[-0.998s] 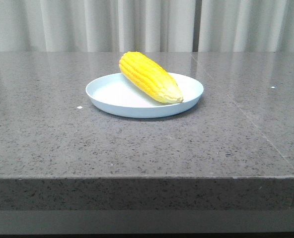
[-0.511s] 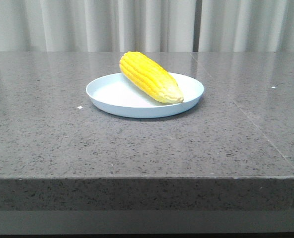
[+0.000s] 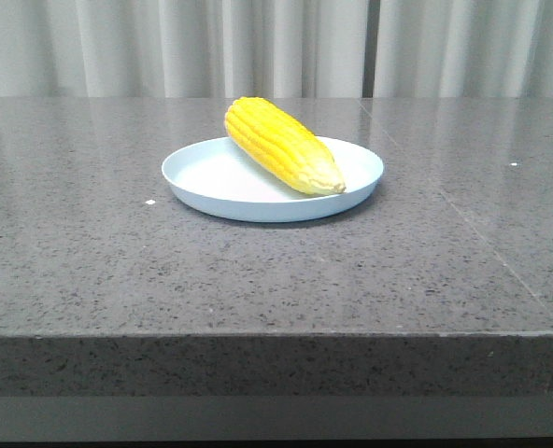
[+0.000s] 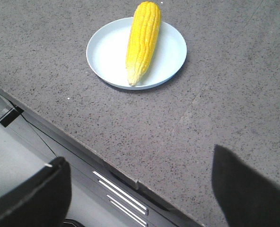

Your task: Place corn on plate with both arms

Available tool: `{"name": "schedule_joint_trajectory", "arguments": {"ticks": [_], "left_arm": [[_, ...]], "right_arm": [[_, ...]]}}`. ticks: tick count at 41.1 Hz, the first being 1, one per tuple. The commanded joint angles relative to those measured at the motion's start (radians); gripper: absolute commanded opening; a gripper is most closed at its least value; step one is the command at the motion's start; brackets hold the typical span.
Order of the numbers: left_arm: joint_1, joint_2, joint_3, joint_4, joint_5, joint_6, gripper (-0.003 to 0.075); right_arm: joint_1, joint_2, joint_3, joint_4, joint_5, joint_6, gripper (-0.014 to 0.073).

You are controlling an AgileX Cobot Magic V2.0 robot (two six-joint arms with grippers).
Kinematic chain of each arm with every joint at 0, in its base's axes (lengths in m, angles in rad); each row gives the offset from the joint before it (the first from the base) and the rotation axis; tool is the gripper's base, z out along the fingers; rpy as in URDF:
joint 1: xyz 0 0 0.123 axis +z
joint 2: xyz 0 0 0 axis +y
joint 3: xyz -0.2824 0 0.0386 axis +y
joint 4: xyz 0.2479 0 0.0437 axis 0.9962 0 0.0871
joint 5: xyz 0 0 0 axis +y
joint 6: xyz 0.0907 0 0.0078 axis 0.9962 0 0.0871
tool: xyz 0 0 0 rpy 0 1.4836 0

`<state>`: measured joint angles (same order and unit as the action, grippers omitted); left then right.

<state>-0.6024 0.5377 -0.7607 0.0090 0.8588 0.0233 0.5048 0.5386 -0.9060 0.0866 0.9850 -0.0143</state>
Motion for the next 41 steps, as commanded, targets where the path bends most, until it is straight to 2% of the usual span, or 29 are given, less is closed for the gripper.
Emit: {"name": "schedule_joint_trajectory", "arguments": {"ticks": [1, 7, 11, 14, 41], "left_arm": [[-0.008, 0.002, -0.026, -0.009, -0.07, -0.009, 0.0185], [-0.008, 0.002, -0.026, -0.009, -0.07, -0.009, 0.005], [-0.008, 0.002, -0.026, -0.009, -0.07, -0.009, -0.0022], [-0.008, 0.002, -0.026, -0.009, -0.07, -0.009, -0.002], [-0.008, 0.002, -0.026, -0.009, -0.07, -0.009, -0.002]], "right_arm": [[0.0, 0.004, -0.022, -0.01, -0.055, 0.003, 0.0456], [0.0, 0.004, -0.022, -0.01, -0.053, 0.003, 0.0158], [0.0, 0.004, -0.022, -0.01, -0.053, 0.003, 0.0006], [0.0, 0.004, -0.022, -0.01, -0.053, 0.003, -0.0074], [0.0, 0.004, -0.022, -0.01, -0.054, 0.003, -0.0068]]}}
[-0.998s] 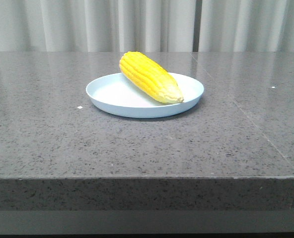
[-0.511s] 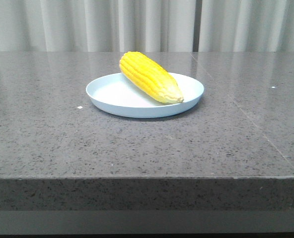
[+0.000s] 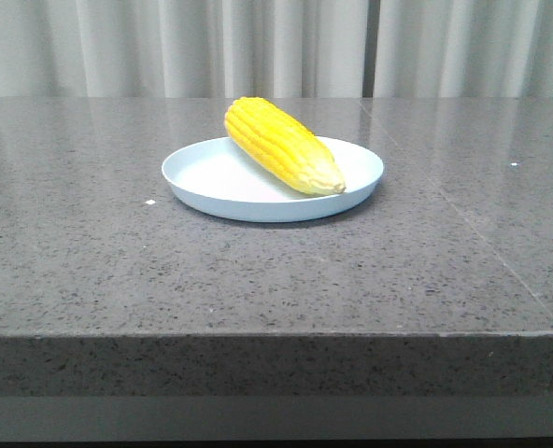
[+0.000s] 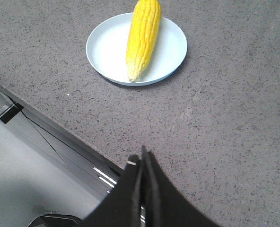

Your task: Place corn on plate with both arms

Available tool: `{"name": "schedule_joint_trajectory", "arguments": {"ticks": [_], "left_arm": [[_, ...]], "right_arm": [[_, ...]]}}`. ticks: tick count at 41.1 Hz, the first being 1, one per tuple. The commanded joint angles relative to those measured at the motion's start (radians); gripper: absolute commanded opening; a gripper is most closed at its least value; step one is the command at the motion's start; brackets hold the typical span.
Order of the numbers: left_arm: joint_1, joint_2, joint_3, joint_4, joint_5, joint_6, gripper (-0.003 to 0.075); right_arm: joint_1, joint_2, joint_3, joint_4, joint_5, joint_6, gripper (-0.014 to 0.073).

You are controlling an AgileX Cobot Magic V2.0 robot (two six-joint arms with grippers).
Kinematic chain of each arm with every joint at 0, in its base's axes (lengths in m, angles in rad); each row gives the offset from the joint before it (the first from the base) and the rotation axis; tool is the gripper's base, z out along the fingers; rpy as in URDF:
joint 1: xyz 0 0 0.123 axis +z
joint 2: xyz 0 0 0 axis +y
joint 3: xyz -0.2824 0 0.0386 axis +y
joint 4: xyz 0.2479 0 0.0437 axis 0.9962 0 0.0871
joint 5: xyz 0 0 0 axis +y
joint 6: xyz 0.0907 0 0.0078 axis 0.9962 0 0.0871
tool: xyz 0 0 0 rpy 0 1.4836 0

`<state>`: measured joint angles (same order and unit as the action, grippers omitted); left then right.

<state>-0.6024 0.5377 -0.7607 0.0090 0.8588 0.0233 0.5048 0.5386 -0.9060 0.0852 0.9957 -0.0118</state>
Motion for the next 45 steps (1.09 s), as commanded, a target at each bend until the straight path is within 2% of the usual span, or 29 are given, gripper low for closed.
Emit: {"name": "schedule_joint_trajectory", "arguments": {"ticks": [1, 6, 11, 23, 32, 37, 45], "left_arm": [[-0.008, 0.002, -0.026, -0.009, -0.075, -0.009, -0.002], [0.008, -0.025, 0.015, -0.009, -0.101, -0.009, -0.002], [0.086, -0.089, 0.098, 0.023, -0.156, -0.009, -0.002], [0.366, -0.383, 0.476, 0.037, -0.589, -0.009, -0.002], [0.534, -0.545, 0.67, 0.021, -0.722, -0.009, -0.002], [0.553, -0.562, 0.729, 0.007, -0.796, -0.009, -0.002], [0.509, -0.562, 0.777, 0.006, -0.859, -0.009, -0.002]], "right_arm": [[0.0, 0.004, -0.022, -0.008, -0.065, 0.001, -0.0068], [0.0, 0.004, -0.022, -0.008, -0.064, 0.001, -0.0068], [0.0, 0.004, -0.022, -0.008, -0.064, 0.001, -0.0068], [0.0, 0.004, -0.022, -0.007, -0.064, 0.001, -0.0068], [0.0, 0.004, -0.022, -0.007, -0.064, 0.001, -0.0068], [0.0, 0.004, -0.022, -0.007, -0.064, 0.001, -0.0068], [0.0, 0.004, -0.022, -0.007, -0.064, 0.001, -0.0068]]}}
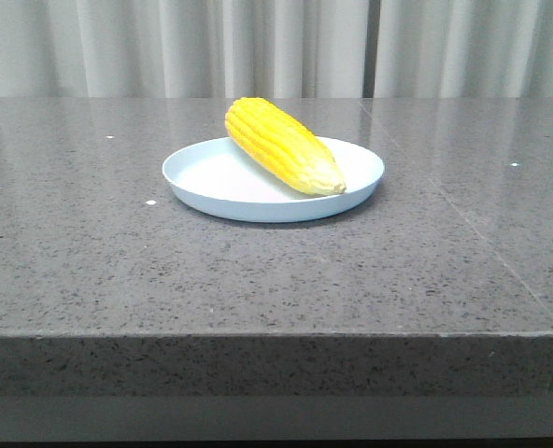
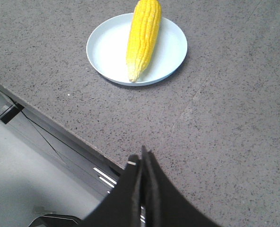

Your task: Place corn on plate with both arms

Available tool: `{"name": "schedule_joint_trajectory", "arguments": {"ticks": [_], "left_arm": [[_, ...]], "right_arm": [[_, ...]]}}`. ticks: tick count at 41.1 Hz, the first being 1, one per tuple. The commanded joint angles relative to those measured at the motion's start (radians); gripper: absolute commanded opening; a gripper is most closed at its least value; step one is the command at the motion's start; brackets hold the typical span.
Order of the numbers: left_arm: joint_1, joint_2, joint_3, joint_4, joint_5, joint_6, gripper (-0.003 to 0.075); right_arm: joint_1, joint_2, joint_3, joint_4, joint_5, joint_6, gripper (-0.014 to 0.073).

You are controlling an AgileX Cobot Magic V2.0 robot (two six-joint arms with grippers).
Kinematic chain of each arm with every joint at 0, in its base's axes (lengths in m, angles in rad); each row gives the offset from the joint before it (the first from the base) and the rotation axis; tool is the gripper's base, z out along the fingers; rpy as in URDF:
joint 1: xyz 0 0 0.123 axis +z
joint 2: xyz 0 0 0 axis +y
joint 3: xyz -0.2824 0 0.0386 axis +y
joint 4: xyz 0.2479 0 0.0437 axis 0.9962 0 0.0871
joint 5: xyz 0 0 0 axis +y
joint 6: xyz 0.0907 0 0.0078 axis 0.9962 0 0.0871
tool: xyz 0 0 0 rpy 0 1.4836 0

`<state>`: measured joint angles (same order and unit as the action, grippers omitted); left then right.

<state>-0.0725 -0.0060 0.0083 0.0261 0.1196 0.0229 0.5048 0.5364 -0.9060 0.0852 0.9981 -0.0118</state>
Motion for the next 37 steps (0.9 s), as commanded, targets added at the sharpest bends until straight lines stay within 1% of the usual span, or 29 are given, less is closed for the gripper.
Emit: {"name": "schedule_joint_trajectory", "arguments": {"ticks": [1, 3, 8, 21, 37], "left_arm": [[-0.026, -0.018, 0.013, -0.011, -0.131, -0.008, -0.002], [-0.032, -0.018, 0.024, -0.011, -0.159, -0.008, -0.002], [-0.037, -0.018, 0.024, -0.011, -0.17, -0.008, -0.002], [-0.037, -0.018, 0.024, -0.011, -0.17, -0.008, -0.002], [0.004, -0.018, 0.024, -0.011, -0.17, -0.008, -0.002]], "right_arm": [[0.0, 0.007, -0.022, -0.007, -0.066, 0.001, -0.0068], [0.0, 0.007, -0.022, -0.007, -0.066, 0.001, -0.0068], [0.0, 0.007, -0.022, -0.007, -0.066, 0.001, -0.0068], [0.0, 0.007, -0.022, -0.007, -0.066, 0.001, -0.0068], [0.0, 0.007, -0.022, -0.007, -0.066, 0.001, -0.0068]]}}
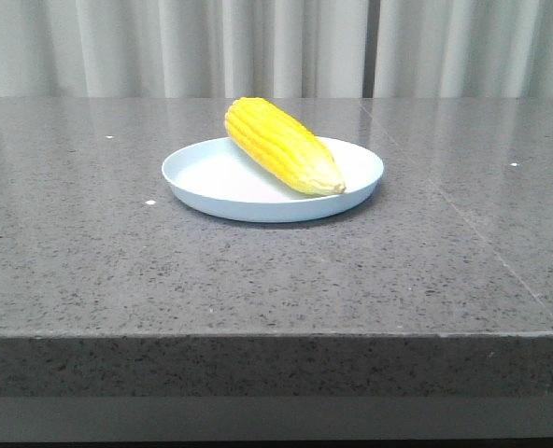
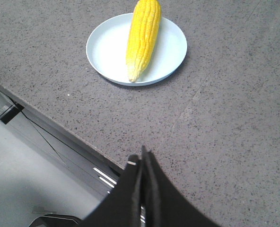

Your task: Place corn on plate with both arms

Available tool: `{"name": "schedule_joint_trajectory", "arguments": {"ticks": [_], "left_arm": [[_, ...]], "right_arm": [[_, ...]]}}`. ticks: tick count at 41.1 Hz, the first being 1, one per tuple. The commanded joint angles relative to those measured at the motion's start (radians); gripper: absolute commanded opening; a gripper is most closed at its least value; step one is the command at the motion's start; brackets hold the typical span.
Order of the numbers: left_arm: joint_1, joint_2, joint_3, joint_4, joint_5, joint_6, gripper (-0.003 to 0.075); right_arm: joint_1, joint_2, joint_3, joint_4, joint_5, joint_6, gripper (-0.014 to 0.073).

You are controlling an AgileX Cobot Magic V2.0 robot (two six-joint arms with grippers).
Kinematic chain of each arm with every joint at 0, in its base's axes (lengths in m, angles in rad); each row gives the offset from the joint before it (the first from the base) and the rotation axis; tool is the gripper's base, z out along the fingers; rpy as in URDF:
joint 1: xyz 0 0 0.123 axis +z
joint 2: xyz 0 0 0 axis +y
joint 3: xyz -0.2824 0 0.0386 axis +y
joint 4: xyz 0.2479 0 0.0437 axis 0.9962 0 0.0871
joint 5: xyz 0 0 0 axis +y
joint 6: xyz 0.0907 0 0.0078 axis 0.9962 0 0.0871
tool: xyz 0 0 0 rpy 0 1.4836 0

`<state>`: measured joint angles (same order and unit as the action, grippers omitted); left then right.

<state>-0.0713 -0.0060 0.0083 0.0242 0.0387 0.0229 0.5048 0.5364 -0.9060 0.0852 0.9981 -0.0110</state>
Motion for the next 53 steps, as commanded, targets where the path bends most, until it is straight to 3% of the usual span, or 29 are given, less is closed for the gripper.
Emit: {"name": "schedule_joint_trajectory", "arguments": {"ticks": [1, 38, 45, 53], "left_arm": [[0.003, -0.018, 0.024, -0.009, -0.089, -0.008, -0.002], [0.003, -0.017, 0.024, -0.009, -0.089, -0.008, -0.002], [0.003, -0.017, 0.024, -0.009, -0.089, -0.008, -0.002], [0.003, -0.017, 0.024, -0.009, -0.089, -0.008, -0.002]], "right_arm": [[0.0, 0.007, -0.022, -0.007, -0.066, 0.0, -0.0068], [-0.012, -0.029, 0.003, -0.007, -0.078, 0.0, -0.0068], [-0.175, -0.139, 0.137, -0.005, -0.292, 0.0, -0.0068], [-0.362, -0.304, 0.404, -0.004, -0.602, 0.0, -0.0068]]}}
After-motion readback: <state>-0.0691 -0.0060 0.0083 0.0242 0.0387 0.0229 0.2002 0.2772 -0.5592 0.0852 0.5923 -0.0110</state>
